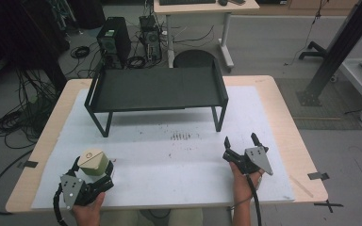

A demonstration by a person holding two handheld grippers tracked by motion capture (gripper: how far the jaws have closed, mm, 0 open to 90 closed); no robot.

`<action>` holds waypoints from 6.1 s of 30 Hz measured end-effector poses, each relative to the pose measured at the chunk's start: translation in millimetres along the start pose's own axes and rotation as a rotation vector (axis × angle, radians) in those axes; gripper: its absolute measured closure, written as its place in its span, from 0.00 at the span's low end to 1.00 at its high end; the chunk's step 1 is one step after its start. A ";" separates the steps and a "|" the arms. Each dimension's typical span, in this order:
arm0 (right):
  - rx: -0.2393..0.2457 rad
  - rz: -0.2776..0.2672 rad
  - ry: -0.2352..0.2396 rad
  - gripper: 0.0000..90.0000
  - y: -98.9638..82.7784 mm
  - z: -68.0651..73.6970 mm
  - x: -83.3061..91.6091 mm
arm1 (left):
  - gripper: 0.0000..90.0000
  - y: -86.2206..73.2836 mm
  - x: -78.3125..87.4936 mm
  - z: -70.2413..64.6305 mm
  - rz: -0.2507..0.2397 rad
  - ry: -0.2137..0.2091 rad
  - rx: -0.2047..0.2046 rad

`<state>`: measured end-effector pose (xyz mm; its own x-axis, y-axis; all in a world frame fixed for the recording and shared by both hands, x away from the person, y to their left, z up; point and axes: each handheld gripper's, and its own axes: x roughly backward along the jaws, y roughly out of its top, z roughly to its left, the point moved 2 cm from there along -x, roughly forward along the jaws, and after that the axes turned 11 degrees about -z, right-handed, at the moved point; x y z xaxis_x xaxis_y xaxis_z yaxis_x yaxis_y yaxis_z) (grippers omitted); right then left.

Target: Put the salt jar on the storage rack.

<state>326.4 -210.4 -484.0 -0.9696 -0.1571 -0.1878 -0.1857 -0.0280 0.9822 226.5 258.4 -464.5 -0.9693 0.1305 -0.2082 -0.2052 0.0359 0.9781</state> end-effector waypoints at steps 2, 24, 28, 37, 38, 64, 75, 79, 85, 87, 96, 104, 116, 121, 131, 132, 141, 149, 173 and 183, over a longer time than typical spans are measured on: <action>0.000 0.000 0.000 0.06 0.0 0.0 0.0 | 0.02 0.0 0.0 0.0 0.000 0.000 0.000; -0.001 -0.001 0.000 0.06 0.0 0.0 0.1 | 0.04 0.0 0.1 0.0 -0.001 0.000 0.000; -0.001 -0.001 0.000 0.06 0.0 0.0 0.1 | 0.06 0.0 0.1 0.0 0.000 -0.001 0.000; -0.002 -0.001 0.000 0.06 0.0 0.0 0.1 | 0.18 0.0 -0.1 0.1 0.003 -0.002 0.001; -0.002 -0.002 0.000 0.06 0.0 -0.1 0.1 | 0.21 0.0 -0.2 0.0 0.004 -0.002 0.001; -0.004 -0.001 0.000 0.06 0.0 0.1 0.2 | 0.32 0.0 -0.3 -0.1 0.008 0.000 0.001; -0.001 0.000 0.000 0.06 0.0 0.0 0.1 | 0.32 0.0 -0.3 -0.1 0.008 0.000 0.001; -0.001 0.000 0.000 0.06 0.0 0.0 0.0 | 0.32 0.0 -0.3 -0.1 0.007 0.000 0.001; -0.001 0.000 0.000 0.06 0.0 0.0 0.0 | 0.32 0.0 -0.3 -0.1 0.008 0.000 0.001; -0.001 -0.001 0.001 0.06 0.0 0.0 0.0 | 0.32 0.0 -0.3 -0.1 0.008 0.000 0.001; -0.002 -0.001 0.001 0.06 0.0 -0.1 0.1 | 0.32 0.0 -0.4 -0.1 0.007 0.000 0.001; -0.002 -0.001 0.002 0.06 0.0 -0.1 0.1 | 0.32 0.0 -0.4 -0.1 0.008 0.000 0.002; -0.001 -0.001 0.001 0.06 0.0 0.0 0.1 | 0.32 0.0 -0.4 0.0 0.007 0.000 0.001; -0.002 -0.002 0.001 0.06 0.0 -0.1 0.1 | 0.32 0.0 -0.4 -0.1 0.007 0.000 0.002; -0.002 -0.001 0.001 0.06 0.0 -0.1 0.1 | 0.32 0.0 -0.4 0.0 0.007 0.000 0.002; -0.002 -0.002 0.001 0.06 0.0 -0.1 0.1 | 0.32 0.0 -0.4 0.0 0.007 0.000 0.002; -0.003 -0.002 0.001 0.06 0.0 -0.1 0.2 | 0.32 0.0 -0.5 0.0 0.007 0.000 0.002; -0.002 -0.002 0.001 0.06 0.0 -0.1 0.1 | 0.32 0.0 -0.4 0.0 0.007 0.000 0.002; -0.004 -0.001 0.000 0.06 0.0 0.1 0.2 | 0.32 -0.1 -0.4 0.0 0.007 0.001 0.001; -0.005 -0.001 0.000 0.06 0.0 0.1 0.3 | 0.32 0.0 -0.4 0.0 0.008 0.001 0.001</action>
<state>326.1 -210.4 -484.0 -0.9694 -0.1573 -0.1887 -0.1858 -0.0328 0.9820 226.9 258.4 -464.4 -0.9710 0.1299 -0.2008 -0.1977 0.0363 0.9796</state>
